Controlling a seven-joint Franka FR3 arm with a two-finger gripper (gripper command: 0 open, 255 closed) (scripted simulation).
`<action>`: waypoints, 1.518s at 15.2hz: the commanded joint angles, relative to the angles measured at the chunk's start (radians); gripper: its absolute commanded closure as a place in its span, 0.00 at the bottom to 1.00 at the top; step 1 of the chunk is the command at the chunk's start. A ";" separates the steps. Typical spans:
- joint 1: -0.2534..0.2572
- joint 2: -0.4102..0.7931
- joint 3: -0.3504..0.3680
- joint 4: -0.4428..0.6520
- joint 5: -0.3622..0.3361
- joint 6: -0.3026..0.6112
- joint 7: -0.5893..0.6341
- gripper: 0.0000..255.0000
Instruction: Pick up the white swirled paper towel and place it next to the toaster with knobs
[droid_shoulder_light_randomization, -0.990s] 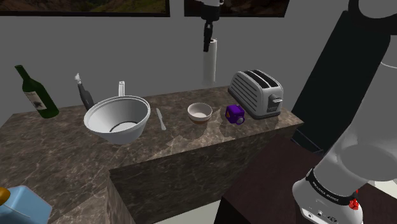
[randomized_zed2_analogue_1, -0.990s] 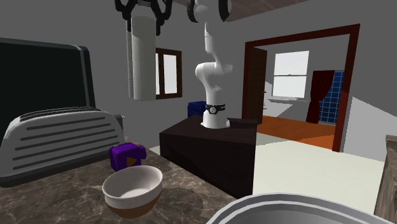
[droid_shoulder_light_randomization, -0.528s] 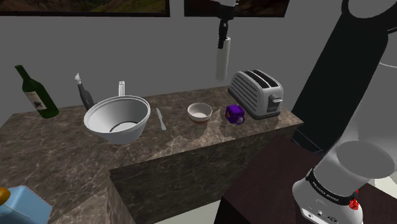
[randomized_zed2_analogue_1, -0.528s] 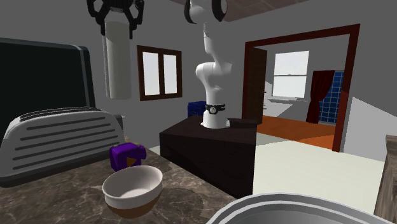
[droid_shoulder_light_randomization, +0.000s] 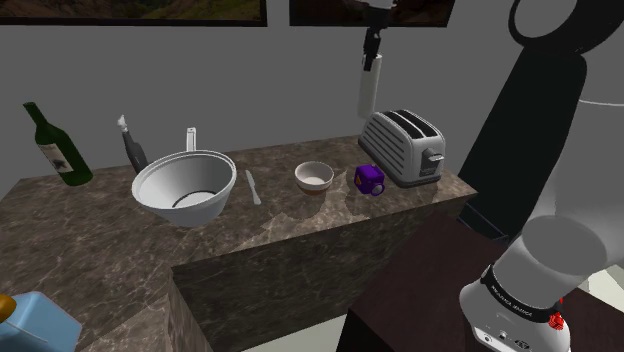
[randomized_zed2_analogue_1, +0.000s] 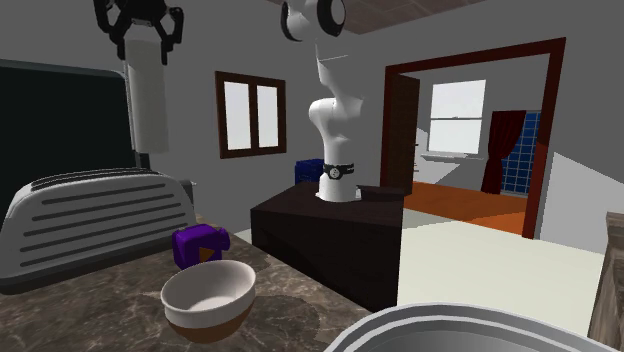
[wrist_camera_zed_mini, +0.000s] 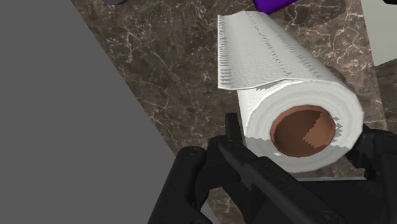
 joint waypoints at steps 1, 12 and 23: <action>-0.033 0.032 -0.014 0.045 0.011 -0.015 -0.046 1.00; -0.091 0.089 -0.034 0.021 0.032 0.063 -0.129 1.00; -0.086 0.085 -0.033 -0.134 0.034 0.213 -0.136 1.00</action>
